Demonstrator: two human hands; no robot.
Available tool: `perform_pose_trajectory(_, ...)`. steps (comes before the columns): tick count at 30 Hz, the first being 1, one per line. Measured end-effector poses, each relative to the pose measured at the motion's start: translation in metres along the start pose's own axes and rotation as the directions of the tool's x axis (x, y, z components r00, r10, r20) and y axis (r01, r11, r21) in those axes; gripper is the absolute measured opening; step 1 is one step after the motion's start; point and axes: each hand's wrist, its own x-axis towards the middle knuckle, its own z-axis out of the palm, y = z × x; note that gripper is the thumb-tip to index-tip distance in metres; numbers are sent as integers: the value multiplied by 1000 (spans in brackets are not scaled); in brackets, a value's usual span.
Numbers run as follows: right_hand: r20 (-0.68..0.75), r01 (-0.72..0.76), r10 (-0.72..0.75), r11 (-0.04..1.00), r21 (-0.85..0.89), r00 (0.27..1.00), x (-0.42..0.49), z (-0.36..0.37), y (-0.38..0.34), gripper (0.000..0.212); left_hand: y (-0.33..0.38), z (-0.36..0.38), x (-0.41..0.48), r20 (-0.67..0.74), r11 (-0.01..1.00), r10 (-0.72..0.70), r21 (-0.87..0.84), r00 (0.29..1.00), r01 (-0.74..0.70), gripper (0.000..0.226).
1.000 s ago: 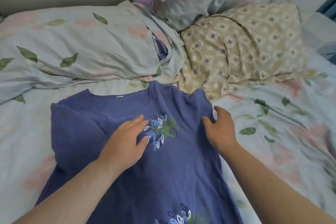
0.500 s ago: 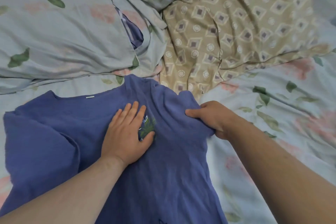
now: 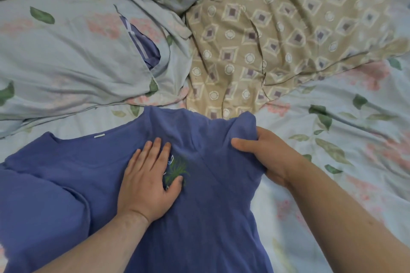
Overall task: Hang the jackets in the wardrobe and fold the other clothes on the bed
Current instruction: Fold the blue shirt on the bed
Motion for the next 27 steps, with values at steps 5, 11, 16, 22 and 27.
perform_pose_trajectory(5, -217, -50, 14, 986, -161, 976, -1, -7, 9, 25, -1, 2, 1, -1, 1000, -1, -5, 1000, 1, 77)
perform_pose_trajectory(11, 45, -80, 85, 991, -104, 995, -27, -16, 24, 37, -2, 4, 2, 7, 1000, -1, -5, 1000, 2, 78)
perform_pose_trajectory(16, -45, -31, 53, 915, 403, 998, -23, -7, 30, 29, -2, 5, 1, -2, 1000, 1, -10, 1000, -1, 78)
perform_pose_trajectory(22, 74, 109, -161, 878, 466, 984, -21, 6, 26, 65, -3, 7, 3, -29, 1000, 5, -25, 1000, -6, 80)
perform_pose_trajectory(27, 2, 210, -262, 776, 595, 965, -24, 17, 9, 71, -3, 8, 3, -35, 999, 7, -43, 999, -8, 81)
